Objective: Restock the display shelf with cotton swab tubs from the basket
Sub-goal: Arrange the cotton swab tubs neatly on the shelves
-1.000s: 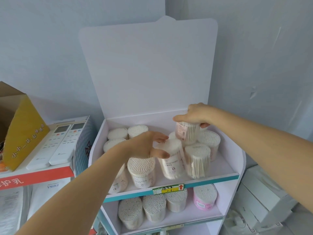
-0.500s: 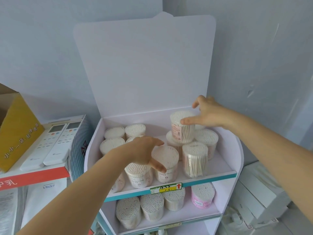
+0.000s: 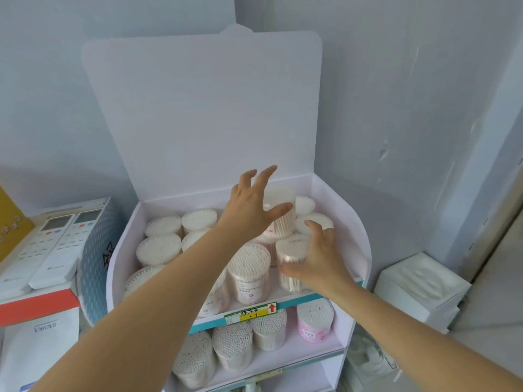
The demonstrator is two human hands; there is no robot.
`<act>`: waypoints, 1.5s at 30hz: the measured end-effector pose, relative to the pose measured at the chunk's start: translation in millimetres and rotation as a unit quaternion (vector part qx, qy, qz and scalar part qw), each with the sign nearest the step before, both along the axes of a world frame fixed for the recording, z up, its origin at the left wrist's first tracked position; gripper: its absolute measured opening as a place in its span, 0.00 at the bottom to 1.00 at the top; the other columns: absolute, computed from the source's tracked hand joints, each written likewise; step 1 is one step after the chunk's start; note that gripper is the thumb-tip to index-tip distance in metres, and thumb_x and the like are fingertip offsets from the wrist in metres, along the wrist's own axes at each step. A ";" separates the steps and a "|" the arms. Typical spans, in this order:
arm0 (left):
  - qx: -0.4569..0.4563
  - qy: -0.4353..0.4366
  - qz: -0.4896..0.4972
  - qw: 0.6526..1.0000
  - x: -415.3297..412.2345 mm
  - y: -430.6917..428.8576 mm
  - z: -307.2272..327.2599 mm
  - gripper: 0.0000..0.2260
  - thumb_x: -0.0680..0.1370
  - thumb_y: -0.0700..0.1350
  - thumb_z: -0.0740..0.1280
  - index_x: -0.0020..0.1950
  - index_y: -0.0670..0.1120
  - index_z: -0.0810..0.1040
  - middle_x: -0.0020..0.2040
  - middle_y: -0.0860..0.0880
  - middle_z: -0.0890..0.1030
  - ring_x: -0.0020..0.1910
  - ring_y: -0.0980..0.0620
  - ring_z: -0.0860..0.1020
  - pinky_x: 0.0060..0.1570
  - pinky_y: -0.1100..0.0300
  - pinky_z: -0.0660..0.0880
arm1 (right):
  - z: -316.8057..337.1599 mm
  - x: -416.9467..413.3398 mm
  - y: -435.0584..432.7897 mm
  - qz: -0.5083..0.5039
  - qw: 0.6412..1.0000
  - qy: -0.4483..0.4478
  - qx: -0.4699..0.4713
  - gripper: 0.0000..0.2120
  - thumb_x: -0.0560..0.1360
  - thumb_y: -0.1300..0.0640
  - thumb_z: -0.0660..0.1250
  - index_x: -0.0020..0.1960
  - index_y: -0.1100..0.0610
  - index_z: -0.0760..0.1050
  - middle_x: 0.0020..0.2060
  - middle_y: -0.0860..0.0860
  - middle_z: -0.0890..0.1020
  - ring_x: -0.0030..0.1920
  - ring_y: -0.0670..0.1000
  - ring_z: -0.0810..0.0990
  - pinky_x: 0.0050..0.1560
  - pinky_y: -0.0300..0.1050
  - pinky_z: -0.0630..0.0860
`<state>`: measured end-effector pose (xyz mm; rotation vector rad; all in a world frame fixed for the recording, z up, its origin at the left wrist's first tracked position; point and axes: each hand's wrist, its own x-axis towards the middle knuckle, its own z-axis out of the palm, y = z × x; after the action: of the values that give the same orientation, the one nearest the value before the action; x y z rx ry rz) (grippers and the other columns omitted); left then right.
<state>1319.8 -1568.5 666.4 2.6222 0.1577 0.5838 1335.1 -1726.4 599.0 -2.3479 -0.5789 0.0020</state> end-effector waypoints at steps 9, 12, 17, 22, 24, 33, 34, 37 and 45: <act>-0.177 -0.029 0.062 0.982 5.5 -3.3 -3.8 0.28 0.72 0.56 0.70 0.69 0.51 0.66 0.67 0.45 0.69 0.61 0.47 0.72 0.53 0.60 0.67 | 17.7 20.0 -18.5 -0.061 0.930 0.259 0.252 0.36 0.63 0.45 0.74 0.68 0.50 0.66 0.55 0.50 0.78 0.53 0.52 0.79 0.50 0.49 0.77; -0.206 -0.057 0.102 0.972 1.2 6.9 1.6 0.29 0.71 0.59 0.70 0.69 0.51 0.66 0.67 0.45 0.70 0.64 0.46 0.71 0.58 0.55 0.68 | 35.0 19.6 -21.5 -0.017 0.790 0.475 0.387 0.19 0.70 0.45 0.67 0.55 0.55 0.77 0.41 0.56 0.83 0.44 0.57 0.81 0.46 0.53 0.78; -0.217 -0.086 0.102 0.967 -12.2 17.5 6.5 0.28 0.71 0.57 0.71 0.68 0.52 0.67 0.66 0.47 0.71 0.64 0.47 0.70 0.58 0.56 0.67 | 48.6 20.0 -19.2 0.067 0.708 0.541 0.448 0.18 0.73 0.45 0.64 0.55 0.58 0.76 0.39 0.60 0.84 0.41 0.59 0.81 0.46 0.56 0.79; -0.223 -0.100 0.115 0.963 -25.2 26.2 9.4 0.28 0.71 0.56 0.71 0.68 0.52 0.67 0.67 0.48 0.70 0.65 0.49 0.69 0.55 0.60 0.65 | 54.8 21.4 -13.2 0.086 0.731 0.514 0.440 0.25 0.63 0.52 0.73 0.58 0.56 0.75 0.49 0.59 0.80 0.48 0.57 0.79 0.46 0.51 0.77; -0.224 -0.100 0.122 0.962 -30.1 30.5 10.2 0.28 0.71 0.57 0.71 0.67 0.52 0.67 0.67 0.48 0.70 0.66 0.49 0.69 0.55 0.60 0.64 | 57.8 25.2 -15.3 0.107 0.760 0.496 0.406 0.40 0.54 0.55 0.78 0.65 0.52 0.71 0.55 0.57 0.79 0.52 0.57 0.79 0.43 0.51 0.79; -0.227 -0.117 0.118 0.960 -43.8 41.2 13.8 0.28 0.71 0.56 0.71 0.68 0.52 0.67 0.67 0.48 0.70 0.65 0.50 0.69 0.57 0.61 0.64 | 87.6 30.9 -19.3 0.207 0.957 0.181 -0.093 0.41 0.56 0.60 0.74 0.65 0.43 0.64 0.58 0.45 0.68 0.57 0.48 0.71 0.51 0.39 0.73; -0.228 -0.115 0.114 0.960 -44.4 40.7 13.1 0.28 0.71 0.56 0.71 0.68 0.52 0.67 0.67 0.48 0.70 0.65 0.50 0.69 0.57 0.61 0.64 | 85.1 29.0 -14.6 0.225 0.951 0.162 -0.139 0.40 0.59 0.63 0.75 0.66 0.44 0.64 0.58 0.45 0.68 0.58 0.48 0.70 0.51 0.39 0.73; -0.233 -0.106 0.099 0.962 -45.9 40.6 9.6 0.29 0.70 0.57 0.72 0.67 0.53 0.66 0.66 0.49 0.71 0.63 0.48 0.71 0.60 0.56 0.68 | 77.2 25.0 -0.7 0.254 0.937 0.113 -0.212 0.40 0.62 0.66 0.74 0.68 0.46 0.63 0.58 0.44 0.67 0.61 0.48 0.69 0.57 0.42 0.74; -0.234 -0.105 0.084 0.963 -54.4 41.3 5.6 0.29 0.71 0.55 0.72 0.68 0.51 0.66 0.64 0.50 0.71 0.62 0.50 0.71 0.54 0.60 0.66 | 68.1 31.6 15.4 0.290 0.912 0.011 -0.289 0.41 0.65 0.65 0.72 0.73 0.48 0.61 0.70 0.44 0.68 0.66 0.48 0.70 0.63 0.43 0.71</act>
<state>1265.4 -1527.2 672.0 2.0889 0.4019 0.7719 1366.7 -1711.0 667.1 -2.6169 -1.4007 0.5383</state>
